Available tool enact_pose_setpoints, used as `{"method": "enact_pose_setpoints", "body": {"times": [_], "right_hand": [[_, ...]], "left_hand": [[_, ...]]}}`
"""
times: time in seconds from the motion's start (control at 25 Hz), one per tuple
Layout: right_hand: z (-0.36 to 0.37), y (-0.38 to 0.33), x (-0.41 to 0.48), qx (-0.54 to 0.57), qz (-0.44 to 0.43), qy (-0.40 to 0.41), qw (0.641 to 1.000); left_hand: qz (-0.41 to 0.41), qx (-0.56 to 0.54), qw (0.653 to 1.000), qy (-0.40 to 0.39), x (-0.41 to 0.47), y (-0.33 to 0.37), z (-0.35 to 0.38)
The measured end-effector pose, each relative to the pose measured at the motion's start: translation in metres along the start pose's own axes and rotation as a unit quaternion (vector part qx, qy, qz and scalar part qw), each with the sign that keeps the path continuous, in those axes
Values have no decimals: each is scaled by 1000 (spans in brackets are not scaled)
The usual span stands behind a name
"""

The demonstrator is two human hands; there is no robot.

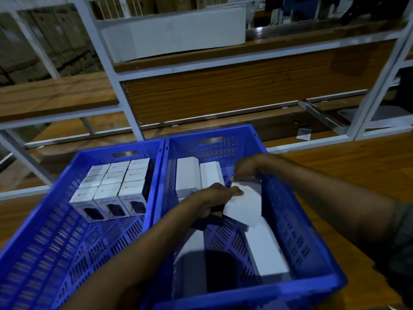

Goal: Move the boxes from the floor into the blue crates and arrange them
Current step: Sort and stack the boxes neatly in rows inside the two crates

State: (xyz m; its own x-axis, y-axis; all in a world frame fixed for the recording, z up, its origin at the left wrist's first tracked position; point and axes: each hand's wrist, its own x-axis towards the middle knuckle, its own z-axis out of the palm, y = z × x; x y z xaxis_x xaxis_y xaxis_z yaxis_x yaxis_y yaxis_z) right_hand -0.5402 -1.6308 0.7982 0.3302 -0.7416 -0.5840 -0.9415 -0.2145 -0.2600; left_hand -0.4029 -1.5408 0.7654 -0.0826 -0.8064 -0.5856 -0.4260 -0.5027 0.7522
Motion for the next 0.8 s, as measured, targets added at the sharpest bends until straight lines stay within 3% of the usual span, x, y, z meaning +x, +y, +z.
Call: {"method": "enact_pose_setpoints", "body": {"times": [0.12,0.2,0.32,0.48,0.64,0.8], "right_hand": [[-18,4,-17,168,-59,-15,984],[-27,14,-26,273,-92,-74,955],[-33,29,-30,344,-120,-113,924],[-26,31,-33,380,-140,-26,914],[-17,32,-23,426,-118,33,896],[-3,26,-21,515,-115,98,843]], "left_hand": [[21,-14,1000,10,-21,5,-28],[38,-27,999,20,-33,7,-43],[61,-110,990,60,-42,7,-61],[74,-248,960,110,-46,6,-74],[111,-274,949,110,-41,0,-74],[119,-314,928,161,-29,-4,-70]]}}
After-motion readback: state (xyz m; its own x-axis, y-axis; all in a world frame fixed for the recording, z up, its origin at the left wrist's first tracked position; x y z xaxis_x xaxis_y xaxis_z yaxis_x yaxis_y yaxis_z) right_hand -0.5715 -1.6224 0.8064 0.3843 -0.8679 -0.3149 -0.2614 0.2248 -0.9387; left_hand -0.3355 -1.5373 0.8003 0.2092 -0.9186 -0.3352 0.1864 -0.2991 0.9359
